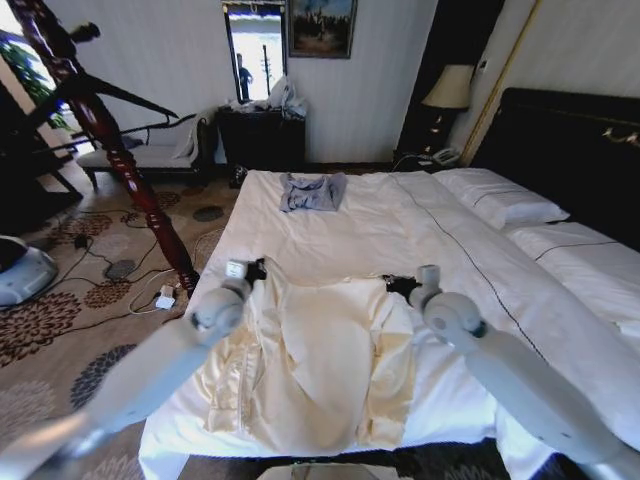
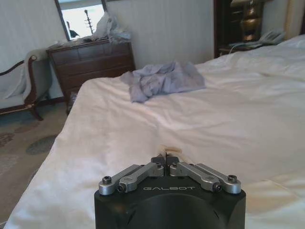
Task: Pick up the clothes from the bed and hang them on the clothes hanger.
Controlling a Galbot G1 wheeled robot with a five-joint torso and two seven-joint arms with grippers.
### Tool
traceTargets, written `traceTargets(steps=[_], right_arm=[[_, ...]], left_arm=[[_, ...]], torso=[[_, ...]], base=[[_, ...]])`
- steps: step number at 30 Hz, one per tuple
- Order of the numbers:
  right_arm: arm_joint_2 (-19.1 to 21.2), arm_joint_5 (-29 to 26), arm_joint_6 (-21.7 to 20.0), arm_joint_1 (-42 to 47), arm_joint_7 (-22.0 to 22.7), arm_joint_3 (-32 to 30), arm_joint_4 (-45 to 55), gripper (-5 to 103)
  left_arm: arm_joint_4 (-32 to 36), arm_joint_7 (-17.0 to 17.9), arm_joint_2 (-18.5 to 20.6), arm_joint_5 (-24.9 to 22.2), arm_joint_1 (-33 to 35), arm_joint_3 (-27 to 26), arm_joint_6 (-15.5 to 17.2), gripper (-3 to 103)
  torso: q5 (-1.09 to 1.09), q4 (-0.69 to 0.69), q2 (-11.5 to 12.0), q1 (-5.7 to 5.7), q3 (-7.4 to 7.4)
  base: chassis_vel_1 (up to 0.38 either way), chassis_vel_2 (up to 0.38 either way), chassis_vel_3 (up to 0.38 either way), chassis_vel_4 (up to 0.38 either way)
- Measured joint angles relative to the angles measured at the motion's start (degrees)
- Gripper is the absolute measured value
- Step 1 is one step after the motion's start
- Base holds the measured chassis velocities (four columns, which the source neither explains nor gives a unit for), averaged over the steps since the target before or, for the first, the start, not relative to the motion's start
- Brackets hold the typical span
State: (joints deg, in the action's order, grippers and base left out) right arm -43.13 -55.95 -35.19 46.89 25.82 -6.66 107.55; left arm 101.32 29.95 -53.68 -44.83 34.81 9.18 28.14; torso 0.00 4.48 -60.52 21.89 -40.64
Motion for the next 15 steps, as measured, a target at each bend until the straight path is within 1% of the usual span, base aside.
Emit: traceTargets(steps=[3,5,8,10,11,14,15], right_arm=[[-0.45,0.68,0.40,-0.76,-0.10,0.40,-1.05,1],[-0.85,0.91,0.57,-1.41,-0.11,0.71,-1.48,1],[-3.03,1.86,1.06,-5.92,-0.36,3.25,-4.28,1],[-3.49,2.06,1.21,-6.93,-0.53,3.93,-5.01,1],[-4.71,2.49,1.53,-9.52,-0.83,5.82,-7.15,1],[-8.47,3.08,2.01,-15.70,-1.05,10.62,-13.68,1],[-8.47,3.08,2.01,-15.70,-1.05,10.62,-13.68,1]], left_arm=[[-1.75,-0.32,-0.73,0.67,-0.33,-0.07,-0.39,1],[-2.23,-0.35,-0.87,0.69,-0.60,-0.29,-0.43,1],[-5.37,-0.68,-1.63,0.98,-2.63,-0.78,-0.56,1],[-6.25,-0.80,-1.87,1.02,-3.20,-0.81,-0.57,1],[-8.32,-1.18,-2.46,1.28,-4.68,-0.77,-0.67,1],[-14.59,-2.71,-4.54,2.80,-9.81,0.47,-1.58,1],[-14.59,-2.71,-4.54,2.80,-9.81,0.47,-1.58,1]], torso=[[-0.01,-0.03,0.00,-0.02,0.01],[-0.01,-0.03,-0.01,-0.02,0.01],[0.00,-0.02,-0.02,-0.02,0.01],[-0.01,-0.02,-0.02,-0.02,0.01],[-0.03,-0.05,-0.02,-0.02,0.01],[-0.01,-0.06,-0.01,-0.01,0.00],[-0.01,-0.06,-0.01,-0.01,0.00]], base=[[0.000,0.000,0.000,0.000],[0.000,0.000,0.000,0.000],[0.000,0.000,0.000,0.000],[0.000,0.000,0.000,0.000],[0.000,0.000,0.000,0.000],[0.000,0.000,0.000,0.000],[0.000,0.000,0.000,0.000]])
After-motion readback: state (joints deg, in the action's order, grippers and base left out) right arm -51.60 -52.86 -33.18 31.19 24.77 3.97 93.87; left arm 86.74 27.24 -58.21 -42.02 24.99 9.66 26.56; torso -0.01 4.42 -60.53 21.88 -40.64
